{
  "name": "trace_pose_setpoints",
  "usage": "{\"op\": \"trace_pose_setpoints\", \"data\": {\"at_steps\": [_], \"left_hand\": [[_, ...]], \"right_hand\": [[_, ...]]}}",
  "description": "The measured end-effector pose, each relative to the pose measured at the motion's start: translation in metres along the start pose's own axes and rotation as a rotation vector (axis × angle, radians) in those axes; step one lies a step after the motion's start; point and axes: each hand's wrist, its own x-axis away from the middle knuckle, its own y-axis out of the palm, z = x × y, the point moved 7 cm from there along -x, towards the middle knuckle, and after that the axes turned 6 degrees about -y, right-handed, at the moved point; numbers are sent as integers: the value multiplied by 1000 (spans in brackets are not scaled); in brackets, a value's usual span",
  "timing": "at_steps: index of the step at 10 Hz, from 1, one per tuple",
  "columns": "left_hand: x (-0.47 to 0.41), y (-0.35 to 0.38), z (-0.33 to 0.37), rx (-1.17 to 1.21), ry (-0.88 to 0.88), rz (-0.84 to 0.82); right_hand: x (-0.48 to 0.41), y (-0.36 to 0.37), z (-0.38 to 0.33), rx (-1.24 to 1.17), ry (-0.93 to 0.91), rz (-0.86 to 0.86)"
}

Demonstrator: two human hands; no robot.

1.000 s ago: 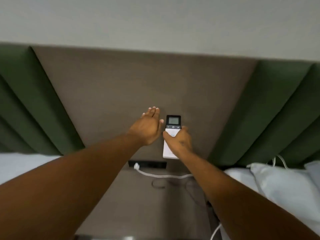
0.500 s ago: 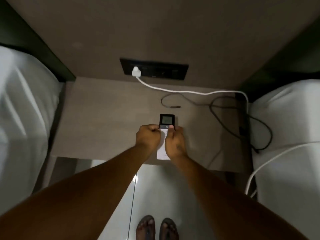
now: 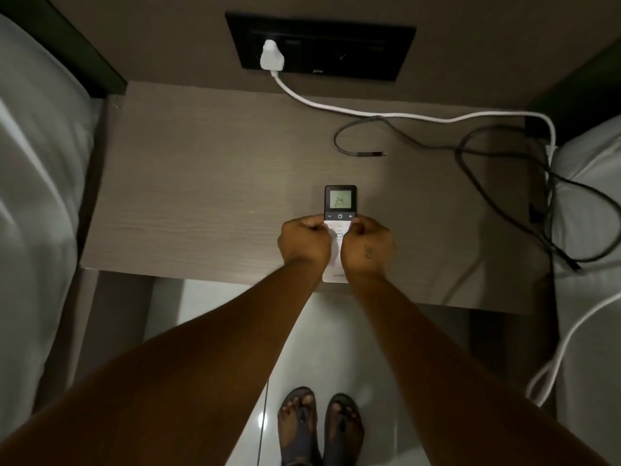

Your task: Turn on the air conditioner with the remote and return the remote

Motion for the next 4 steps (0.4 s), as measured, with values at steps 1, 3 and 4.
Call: {"op": "trace_pose_setpoints", "data": {"at_steps": [1,3,4], "left_hand": [[1,-3,-1,-4,18,7],[1,-3,-2,-9,29,-65],[8,-8,5,-69,102,-29]], "right_hand": [[-1,-3,-1,11,12,-16],[-8,-5,2,125,-18,-87],[-5,-6,1,116,-44,-72]]}}
